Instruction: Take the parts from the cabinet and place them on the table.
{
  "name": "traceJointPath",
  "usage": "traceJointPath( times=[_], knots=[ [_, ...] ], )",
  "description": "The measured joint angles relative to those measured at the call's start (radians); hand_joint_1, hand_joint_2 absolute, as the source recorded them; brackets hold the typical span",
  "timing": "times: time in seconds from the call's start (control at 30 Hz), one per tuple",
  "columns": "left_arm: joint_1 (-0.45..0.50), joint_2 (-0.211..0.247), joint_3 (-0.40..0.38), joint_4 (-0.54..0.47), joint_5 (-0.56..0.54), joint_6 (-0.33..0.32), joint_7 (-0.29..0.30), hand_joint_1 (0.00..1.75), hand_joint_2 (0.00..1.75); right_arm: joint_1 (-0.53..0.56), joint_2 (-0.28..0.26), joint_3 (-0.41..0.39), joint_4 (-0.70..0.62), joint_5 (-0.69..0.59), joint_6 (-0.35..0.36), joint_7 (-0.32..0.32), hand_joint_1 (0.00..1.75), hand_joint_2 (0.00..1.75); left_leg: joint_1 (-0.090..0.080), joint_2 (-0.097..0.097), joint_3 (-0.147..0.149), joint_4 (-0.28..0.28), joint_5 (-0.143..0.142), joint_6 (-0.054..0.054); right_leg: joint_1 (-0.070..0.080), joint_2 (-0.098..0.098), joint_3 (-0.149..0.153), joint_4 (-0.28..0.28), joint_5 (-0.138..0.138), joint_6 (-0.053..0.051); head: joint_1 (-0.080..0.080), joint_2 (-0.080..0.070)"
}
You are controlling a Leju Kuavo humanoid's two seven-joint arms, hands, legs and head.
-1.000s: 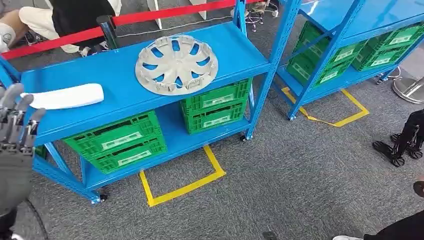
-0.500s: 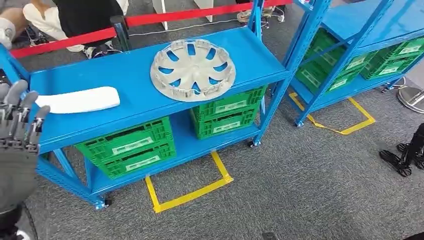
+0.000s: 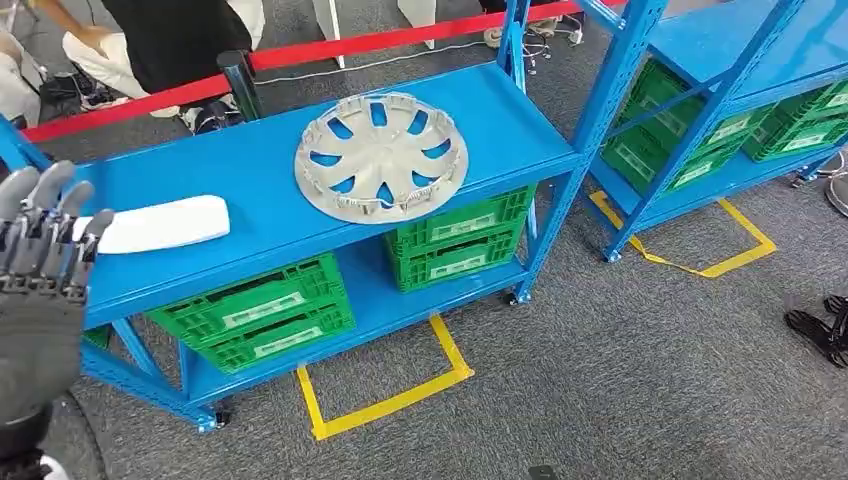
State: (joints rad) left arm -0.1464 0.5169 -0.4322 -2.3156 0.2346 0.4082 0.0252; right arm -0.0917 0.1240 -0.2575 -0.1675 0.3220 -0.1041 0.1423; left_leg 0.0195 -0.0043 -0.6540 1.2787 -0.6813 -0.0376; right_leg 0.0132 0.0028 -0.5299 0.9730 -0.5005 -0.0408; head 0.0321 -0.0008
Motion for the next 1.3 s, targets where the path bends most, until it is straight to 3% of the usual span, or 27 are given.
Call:
traceJointPath(
  times=[0.07, 0.17, 0.23, 0.27, 0.3, 0.37, 0.43, 0.53, 0.57, 0.6, 0.67, 0.7, 0.73, 0.77, 0.8, 0.83, 0.9, 0.93, 1.03, 1.07, 1.1, 1.13, 1.17, 1.2, 1.23, 1.27, 1.3],
  knots=[
    [0.000, 0.000, 0.000, 0.001, 0.000, 0.000, 0.000, 0.00, 0.00, 0.005, 0.000, 0.004, 0.000, 0.000, 0.000, 0.000, 0.00, 1.75, 0.000, 0.002, -0.028, -0.003, 0.033, -0.002, -0.001, 0.000, 0.011, 0.002, -0.012, 0.005, -0.003, 0.000],
    [0.000, 0.000, 0.000, 0.001, 0.000, 0.000, 0.000, 0.00, 0.00, 0.004, 0.002, 0.006, 0.000, 0.000, 0.000, 0.000, 0.00, 1.75, 0.002, 0.008, 0.043, -0.225, 0.204, -0.005, -0.006, 0.002, 0.046, 0.012, -0.044, 0.018, -0.024, 0.000],
    [0.001, 0.000, -0.001, 0.003, 0.000, 0.000, 0.001, 0.00, 0.00, 0.000, 0.001, 0.007, 0.000, 0.000, 0.000, 0.000, 0.00, 1.75, -0.007, 0.014, 0.034, -0.239, 0.161, 0.001, -0.005, 0.002, 0.044, 0.014, -0.051, 0.029, -0.033, 0.000],
    [0.000, 0.002, -0.001, 0.003, 0.000, 0.000, 0.001, 0.00, 0.00, 0.000, 0.001, 0.007, 0.000, 0.000, 0.000, 0.000, 0.00, 1.75, -0.010, 0.016, 0.039, -0.232, 0.177, 0.021, -0.004, 0.001, 0.037, 0.014, -0.055, 0.035, -0.034, 0.000],
    [0.003, 0.002, -0.001, 0.001, 0.000, 0.000, 0.001, 0.00, 0.00, 0.002, 0.001, 0.007, 0.000, 0.000, 0.000, 0.000, 0.00, 1.75, -0.009, 0.013, 0.038, -0.233, 0.178, 0.033, -0.003, -0.001, 0.046, 0.017, -0.059, 0.041, -0.027, 0.000],
    [0.001, 0.001, 0.000, 0.000, 0.000, 0.000, 0.000, 0.00, 0.00, 0.001, -0.001, 0.007, 0.000, 0.000, -0.001, 0.000, 0.00, 1.75, -0.001, 0.009, 0.056, -0.237, 0.177, 0.038, -0.004, -0.001, 0.043, 0.031, -0.063, 0.047, -0.027, 0.000],
    [0.001, 0.001, 0.000, -0.001, 0.000, 0.000, 0.000, 0.00, 0.00, -0.002, 0.000, 0.007, 0.000, 0.000, -0.001, 0.000, 0.00, 1.75, 0.001, 0.011, 0.068, -0.238, 0.169, 0.046, -0.007, -0.001, -0.013, 0.140, -0.072, 0.061, -0.014, 0.000],
    [0.001, 0.001, 0.000, -0.001, 0.000, 0.000, 0.000, 0.00, 0.00, 0.000, 0.001, 0.007, 0.000, -0.002, 0.000, 0.000, 0.00, 1.75, 0.000, 0.009, 0.083, -0.238, 0.150, 0.050, -0.013, -0.002, -0.150, 0.335, -0.161, 0.073, -0.008, 0.000],
    [0.001, 0.001, 0.000, -0.001, 0.000, 0.000, 0.000, 0.00, 0.00, 0.000, 0.001, 0.007, 0.000, -0.002, 0.000, -0.003, 0.00, 1.75, -0.001, 0.007, 0.092, -0.238, 0.144, 0.049, -0.012, -0.002, -0.166, 0.339, -0.158, 0.071, -0.005, 0.000],
    [0.001, 0.001, 0.000, -0.001, 0.000, 0.000, 0.000, 0.00, 0.00, -0.003, 0.001, 0.008, 0.000, 0.000, 0.000, -0.002, 0.00, 1.75, -0.003, 0.006, 0.105, -0.239, 0.135, 0.049, -0.011, -0.002, -0.161, 0.302, -0.124, 0.065, -0.001, 0.000],
    [0.001, 0.001, 0.000, -0.001, 0.000, 0.000, 0.000, 0.00, 0.00, -0.002, 0.001, 0.008, -0.001, 0.000, 0.000, -0.002, 0.00, 1.75, -0.008, 0.005, 0.131, -0.240, 0.119, 0.049, -0.004, -0.001, -0.120, 0.161, -0.009, 0.042, 0.007, 0.000],
    [0.001, 0.001, 0.000, -0.002, 0.000, 0.000, 0.000, 0.00, 0.00, 0.002, 0.000, 0.008, -0.001, 0.000, 0.001, -0.003, 0.00, 1.75, -0.006, 0.004, 0.132, -0.243, 0.111, 0.048, 0.005, -0.001, -0.100, 0.081, 0.052, 0.024, 0.011, 0.000],
    [0.002, 0.000, -0.002, 0.000, 0.000, 0.000, 0.000, 0.00, 0.00, 0.003, -0.004, 0.008, 0.000, 0.000, 0.002, -0.003, 0.00, 1.75, -0.007, 0.001, 0.142, -0.245, 0.107, 0.042, 0.010, -0.001, -0.098, 0.089, 0.014, 0.012, 0.003, 0.000],
    [0.002, 0.000, -0.001, 0.000, 0.000, 0.000, -0.001, 0.00, 0.00, 0.003, -0.003, 0.009, 0.000, 0.000, 0.003, -0.006, 0.00, 1.75, -0.003, -0.001, 0.137, -0.248, 0.106, 0.037, 0.013, 0.000, -0.091, 0.061, 0.003, -0.001, 0.010, 0.000],
    [0.003, -0.001, -0.002, 0.000, 0.000, 0.000, 0.000, 0.00, 0.00, 0.004, -0.003, 0.010, 0.000, 0.000, 0.003, -0.006, 0.00, 1.75, -0.002, -0.001, 0.145, -0.248, 0.107, 0.031, 0.015, -0.001, -0.087, 0.054, 0.025, 0.000, 0.017, 0.000],
    [0.003, 0.000, -0.001, 0.001, 0.000, 0.000, -0.001, 0.00, 0.00, 0.005, -0.003, 0.010, 0.000, 0.000, 0.004, -0.007, 0.00, 1.75, -0.001, -0.001, 0.148, -0.242, 0.118, 0.020, 0.017, -0.001, -0.079, 0.043, 0.023, -0.004, 0.018, 0.000],
    [0.002, 0.000, 0.000, 0.001, 0.000, 0.000, -0.002, 0.00, 0.00, 0.004, -0.004, 0.011, 0.000, 0.000, 0.004, -0.009, 0.00, 1.75, -0.001, 0.003, 0.154, -0.221, 0.107, 0.015, 0.008, -0.001, -0.034, 0.007, 0.029, -0.003, 0.019, 0.000],
    [0.000, 0.001, 0.000, 0.000, 0.000, 0.000, -0.002, 0.00, 0.00, 0.001, -0.004, 0.011, 0.000, 0.000, 0.004, -0.010, 0.00, 1.75, -0.001, 0.001, 0.131, -0.179, 0.092, 0.014, 0.007, 0.000, -0.024, 0.001, 0.027, -0.006, 0.011, 0.000],
    [0.002, 0.002, 0.000, 0.001, 0.000, 0.000, -0.002, 0.00, 0.00, 0.000, 0.002, 0.012, -0.001, 0.000, 0.007, -0.010, 0.00, 1.75, 0.001, 0.001, 0.001, 0.002, 0.009, 0.004, 0.006, 0.001, -0.013, 0.002, 0.013, -0.006, -0.004, 0.000],
    [0.002, 0.002, 0.000, 0.001, 0.000, 0.000, -0.002, 0.00, 0.00, 0.002, 0.002, 0.012, 0.000, 0.000, 0.007, -0.010, 0.00, 1.75, 0.002, 0.001, -0.026, 0.021, 0.012, 0.002, 0.006, 0.001, -0.007, 0.004, 0.006, -0.004, -0.006, 0.000],
    [0.002, 0.002, 0.000, 0.001, 0.000, 0.000, -0.002, 0.00, 0.00, 0.005, 0.003, 0.012, 0.000, -0.001, 0.007, -0.010, 0.00, 1.75, 0.003, 0.002, -0.030, 0.000, 0.043, -0.004, 0.004, 0.001, 0.001, 0.006, -0.001, 0.000, -0.008, 0.000],
    [0.002, 0.002, 0.000, 0.001, 0.000, 0.000, -0.002, 0.00, 0.00, 0.005, 0.003, 0.012, 0.000, 0.002, 0.006, -0.010, 0.00, 1.75, 0.007, 0.003, -0.015, -0.060, 0.100, -0.009, 0.000, 0.002, 0.012, 0.010, -0.012, 0.006, -0.013, 0.000],
    [0.003, 0.002, 0.000, 0.001, 0.000, 0.000, -0.002, 0.00, 0.00, 0.004, 0.004, 0.013, 0.000, 0.005, 0.003, -0.010, 0.00, 1.75, 0.012, 0.006, 0.013, -0.143, 0.170, -0.025, -0.008, 0.003, 0.020, 0.020, -0.022, 0.013, -0.015, 0.000],
    [0.003, 0.002, 0.000, 0.001, 0.000, 0.000, -0.002, 0.00, 0.00, 0.002, 0.004, 0.013, 0.000, 0.011, 0.001, -0.012, 0.00, 1.75, 0.018, 0.012, 0.032, -0.202, 0.203, -0.048, -0.013, 0.005, 0.024, 0.034, -0.039, 0.023, -0.018, 0.000],
    [0.004, 0.000, -0.001, 0.003, 0.002, 0.000, -0.002, 0.00, 0.00, 0.000, -0.004, 0.013, 0.000, 0.010, -0.004, -0.018, 0.00, 1.75, 0.009, 0.017, 0.034, -0.199, 0.187, -0.061, -0.005, 0.012, 0.018, 0.046, -0.047, 0.029, -0.038, 0.000],
    [0.005, 0.003, 0.001, 0.002, 0.003, 0.001, -0.005, 0.00, 0.00, -0.001, -0.005, 0.014, 0.000, 0.009, -0.004, -0.024, 0.00, 1.75, 0.011, 0.019, 0.038, -0.213, 0.174, -0.019, -0.004, 0.015, 0.009, 0.060, -0.051, 0.022, -0.044, 0.000],
    [0.014, 0.002, 0.000, 0.000, 0.004, 0.000, -0.006, 0.00, 0.00, -0.001, -0.003, 0.015, 0.000, 0.001, -0.005, -0.032, 0.00, 1.75, 0.007, 0.018, 0.033, -0.213, 0.178, 0.024, -0.001, 0.015, 0.007, 0.055, -0.053, 0.020, -0.029, 0.000]
  ],
)
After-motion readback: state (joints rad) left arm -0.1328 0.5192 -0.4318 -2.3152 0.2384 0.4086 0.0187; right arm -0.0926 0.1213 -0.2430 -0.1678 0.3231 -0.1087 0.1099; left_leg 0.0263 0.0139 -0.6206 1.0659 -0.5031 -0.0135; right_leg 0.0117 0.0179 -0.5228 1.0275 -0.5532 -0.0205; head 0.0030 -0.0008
